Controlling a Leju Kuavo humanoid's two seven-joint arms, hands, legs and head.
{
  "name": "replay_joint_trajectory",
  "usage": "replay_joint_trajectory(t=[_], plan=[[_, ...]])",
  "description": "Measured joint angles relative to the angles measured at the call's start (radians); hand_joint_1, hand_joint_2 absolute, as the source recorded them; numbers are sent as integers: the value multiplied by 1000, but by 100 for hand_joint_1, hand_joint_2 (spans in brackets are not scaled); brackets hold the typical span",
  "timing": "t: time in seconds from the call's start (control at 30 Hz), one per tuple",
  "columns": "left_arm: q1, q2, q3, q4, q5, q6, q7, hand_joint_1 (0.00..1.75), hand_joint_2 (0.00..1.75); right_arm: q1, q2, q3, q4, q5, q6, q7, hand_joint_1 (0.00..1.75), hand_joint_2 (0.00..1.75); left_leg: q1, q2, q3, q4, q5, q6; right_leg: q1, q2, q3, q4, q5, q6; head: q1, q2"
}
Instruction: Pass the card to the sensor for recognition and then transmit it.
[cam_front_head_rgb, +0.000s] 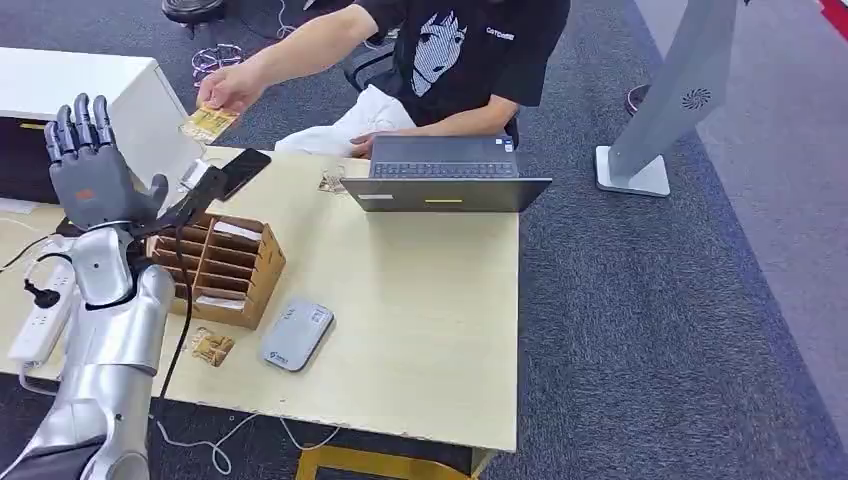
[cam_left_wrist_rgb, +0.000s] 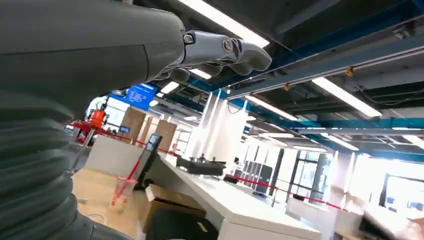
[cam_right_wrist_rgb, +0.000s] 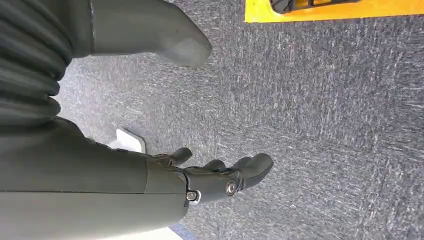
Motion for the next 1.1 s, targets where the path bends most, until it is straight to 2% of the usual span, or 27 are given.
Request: replay_joint_trajectory(t=[0.23, 0.3, 0.33, 0.43, 0.57, 0.63, 0.67, 0.73, 0.83, 1.1], plan=[[-24, 27, -108, 30, 31, 22, 20, 0, 175, -1, 0, 0, 0, -2, -1, -6, 0, 175, 0, 0, -1, 0, 0, 0, 0, 0, 0, 0, 0, 0, 0, 0], [-4, 28, -134, 0, 16, 68, 2, 0, 175, 0, 0, 0, 0, -4, -3, -11, 0, 175, 0, 0, -1, 0, 0, 0, 0, 0, 0, 0, 0, 0, 0, 0], [17, 26, -140, -49, -1, 92, -18, 0, 175, 0, 0, 0, 0, -5, -4, -13, 0, 175, 0, 0, -1, 0, -1, 0, 0, 0, 0, 0, 0, 0, 0, 0], [93, 2, -143, -211, -42, 110, -99, 0, 175, 1, 0, 0, 0, -6, -8, -16, 0, 175, -1, 0, -1, 0, -1, 1, 0, 0, 0, 0, -1, 0, 0, 0], [180, -32, -142, -411, -30, 111, -184, 0, 175, 2, 2, 0, 0, -14, -13, -22, 0, 175, -1, 1, -1, 0, -1, 1, -1, 1, -1, 0, -1, 0, 0, 0], [210, -50, -134, -488, -7, 113, -245, 0, 175, 2, 3, 0, 0, -16, -16, -22, 0, 175, -1, -1, -1, 0, -1, 1, -1, 0, 0, 0, -1, 0, 0, 0], [223, -64, -121, -522, 11, 113, -295, 0, 175, 1, 3, 0, 0, -17, -18, -22, 0, 175, -1, -1, -1, 0, -1, 1, -1, 0, 0, 0, -1, 0, 0, 0], [240, -99, -85, -574, 43, 113, -386, 0, 175, 2, 3, 0, 0, -18, -19, -22, 0, 175, -1, -1, -1, 0, -1, 1, 0, 0, 0, 0, -1, 0, 0, 0], [253, -136, -43, -620, 64, 113, -435, 0, 175, 2, 3, 0, 0, -17, -19, -22, 0, 175, -1, 0, -1, 0, -1, 1, 0, 0, 0, 0, -1, 0, 0, 0], [256, -284, 100, -681, 203, 113, -728, 0, 175, 5, 3, 2, 0, -16, -22, -21, 0, 175, -1, -1, -1, 0, -1, 1, -1, -1, 0, 0, -1, 0, 0, 0]])
